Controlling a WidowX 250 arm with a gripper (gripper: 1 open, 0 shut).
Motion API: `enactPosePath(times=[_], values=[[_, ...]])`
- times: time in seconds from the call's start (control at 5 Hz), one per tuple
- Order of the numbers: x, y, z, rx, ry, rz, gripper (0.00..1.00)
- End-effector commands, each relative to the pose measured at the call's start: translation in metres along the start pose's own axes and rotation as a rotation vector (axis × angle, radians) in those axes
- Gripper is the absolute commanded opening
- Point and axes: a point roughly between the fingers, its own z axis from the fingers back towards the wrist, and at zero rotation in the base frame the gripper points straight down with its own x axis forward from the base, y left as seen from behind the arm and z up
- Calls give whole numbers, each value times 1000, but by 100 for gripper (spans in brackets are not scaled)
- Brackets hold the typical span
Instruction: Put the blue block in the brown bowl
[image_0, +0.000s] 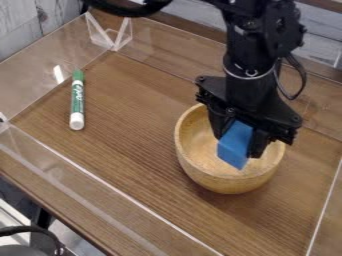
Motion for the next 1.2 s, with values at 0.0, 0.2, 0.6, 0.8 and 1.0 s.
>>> enactPosePath(times=[0.0,0.2,0.6,0.8,1.0], values=[[11,1,9,-11,-41,14,0],[12,1,9,-14,-40,19,0],[14,2,16,-40,-43,37,100],[15,4,27,-63,-46,53,100],[23,8,57,-99,-66,78,100]])
